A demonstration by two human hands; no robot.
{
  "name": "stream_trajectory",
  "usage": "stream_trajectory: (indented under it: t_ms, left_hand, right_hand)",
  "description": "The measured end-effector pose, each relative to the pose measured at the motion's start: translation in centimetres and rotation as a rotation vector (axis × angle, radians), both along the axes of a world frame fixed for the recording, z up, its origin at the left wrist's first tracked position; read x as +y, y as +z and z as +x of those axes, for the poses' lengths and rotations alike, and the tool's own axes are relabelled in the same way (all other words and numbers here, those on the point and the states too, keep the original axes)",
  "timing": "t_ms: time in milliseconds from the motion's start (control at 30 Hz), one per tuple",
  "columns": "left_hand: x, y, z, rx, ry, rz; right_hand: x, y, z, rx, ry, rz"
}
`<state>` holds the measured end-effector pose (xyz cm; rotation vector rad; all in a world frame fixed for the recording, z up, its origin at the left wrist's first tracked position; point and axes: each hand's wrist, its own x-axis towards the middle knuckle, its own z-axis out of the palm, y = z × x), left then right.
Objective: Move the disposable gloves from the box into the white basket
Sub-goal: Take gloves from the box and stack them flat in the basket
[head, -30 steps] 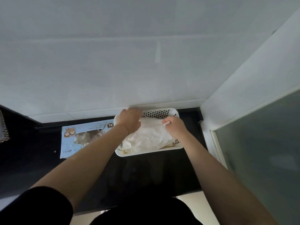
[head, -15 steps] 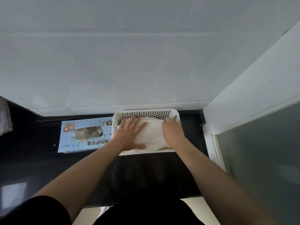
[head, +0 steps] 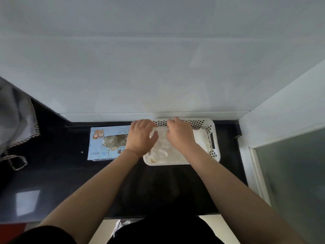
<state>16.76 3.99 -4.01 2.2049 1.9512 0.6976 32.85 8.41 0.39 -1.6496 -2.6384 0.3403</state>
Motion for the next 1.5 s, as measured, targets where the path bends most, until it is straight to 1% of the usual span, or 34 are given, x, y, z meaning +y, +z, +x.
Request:
stream_trajectory:
  t_ms: [133,233,300,367,433,467,533,567,700,833,900,1000,1133,1267,1300,1400,1500]
  left_hand:
    - [-1.8,-0.3,-7.5,0.106,0.058,-0.275]
    - [-3.4,-0.1,-12.5,0.188,0.065,-0.435]
    - [-4.4,-0.2,-15.5,0.257,0.055,-0.526]
    - [-5.0,-0.5,-17.3,0.307,0.028,-0.59]
    - [-5.4,-0.5,-18.5,0.324,-0.003,-0.619]
    - [-5.4,-0.5,-18.3,0.323,-0.011,-0.626]
    - [-5.7,-0.5,-18.7,0.289,-0.006,-0.621]
    - [-5.7,-0.6,-18.6,0.27,-0.001,-0.618]
    - [-5.8,-1.0,-18.9,0.226,0.012,-0.608]
    - [-5.8,-1.2,-18.9,0.209,0.02,-0.614]
    - [-5.8,-1.3,-19.0,0.205,0.027,-0.62]
    - [-5.8,-1.3,-19.2,0.198,0.029,-0.629]
    - [-5.9,-1.2,-19.2,0.185,0.034,-0.628]
    - [-5.8,-1.2,-19.1,0.187,0.038,-0.622]
    - [-5.7,-1.2,-19.1,0.19,0.036,-0.624]
    - [-5.7,-1.2,-18.9,0.181,0.037,-0.631]
    - [-5.5,-1.0,-18.5,0.171,0.034,-0.639]
  right_hand:
    - [-1.8,-0.1,-6.1,0.156,0.086,-0.07]
    - [-3.3,-1.1,-10.4,0.251,0.028,-0.26]
    - [-4.2,-1.7,-13.4,0.253,0.058,-0.399]
    - [-4.9,-1.9,-15.6,0.204,0.14,-0.513]
    - [-5.8,-2.1,-17.5,0.119,0.195,-0.563]
    - [-6.0,-2.5,-17.9,0.065,0.201,-0.553]
    - [-6.4,-3.2,-19.3,0.001,0.167,-0.55]
    - [-6.3,-3.5,-19.7,0.015,0.129,-0.585]
    - [-5.9,-3.2,-20.4,0.217,-0.059,-0.834]
    - [-5.9,-2.3,-20.0,0.406,-0.211,-0.928]
    - [-5.8,-2.3,-19.7,0.403,-0.241,-0.904]
    - [-5.4,-2.3,-19.0,0.304,-0.281,-0.833]
    - [-5.0,-1.7,-18.2,0.213,-0.334,-0.793]
    - [-4.8,-1.3,-18.5,0.056,-0.338,-0.642]
    - [-4.9,-1.4,-18.8,0.05,-0.363,-0.589]
    - [-5.7,-1.8,-20.1,0.138,-0.491,-0.437]
    - [-6.6,-2.7,-21.4,0.074,-0.535,-0.387]
